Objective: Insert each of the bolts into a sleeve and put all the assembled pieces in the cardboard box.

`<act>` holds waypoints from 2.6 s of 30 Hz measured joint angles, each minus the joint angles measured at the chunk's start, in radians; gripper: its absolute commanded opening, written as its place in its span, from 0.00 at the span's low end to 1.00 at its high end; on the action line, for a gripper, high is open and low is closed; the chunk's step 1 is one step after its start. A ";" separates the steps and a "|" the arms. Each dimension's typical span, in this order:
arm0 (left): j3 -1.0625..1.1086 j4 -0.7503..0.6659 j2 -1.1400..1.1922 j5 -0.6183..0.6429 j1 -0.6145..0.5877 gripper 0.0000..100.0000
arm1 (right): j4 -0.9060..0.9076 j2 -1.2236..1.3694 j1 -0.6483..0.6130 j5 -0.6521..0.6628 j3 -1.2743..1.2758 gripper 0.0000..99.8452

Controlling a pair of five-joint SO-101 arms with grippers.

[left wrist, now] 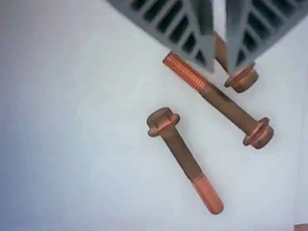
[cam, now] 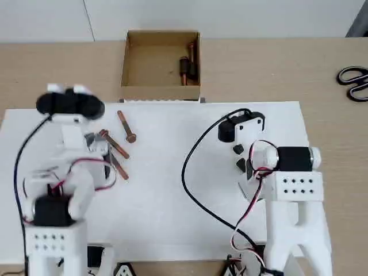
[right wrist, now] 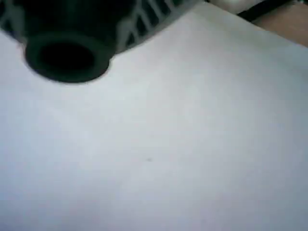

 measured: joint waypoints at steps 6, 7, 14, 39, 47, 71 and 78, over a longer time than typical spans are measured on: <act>-0.158 0.000 0.264 0.083 -0.002 0.01 | 0.000 -0.020 0.098 0.000 0.000 0.00; -0.180 0.000 0.311 0.107 -0.002 0.01 | 0.000 -0.020 0.120 0.000 0.000 0.00; -0.316 -0.002 0.649 0.350 -0.011 0.01 | 0.000 -0.020 0.227 0.000 0.000 0.00; -0.516 0.035 1.068 0.680 -0.121 0.12 | 0.000 -0.020 0.236 0.000 0.000 0.00; -0.517 0.005 1.085 0.683 -0.109 0.12 | 0.000 -0.020 0.236 0.000 0.000 0.00; -0.624 0.012 1.329 0.683 -0.091 0.11 | 0.000 -0.020 0.236 0.000 0.000 0.00; -0.628 0.014 1.329 0.681 -0.072 0.01 | 0.000 -0.020 0.236 0.000 0.000 0.00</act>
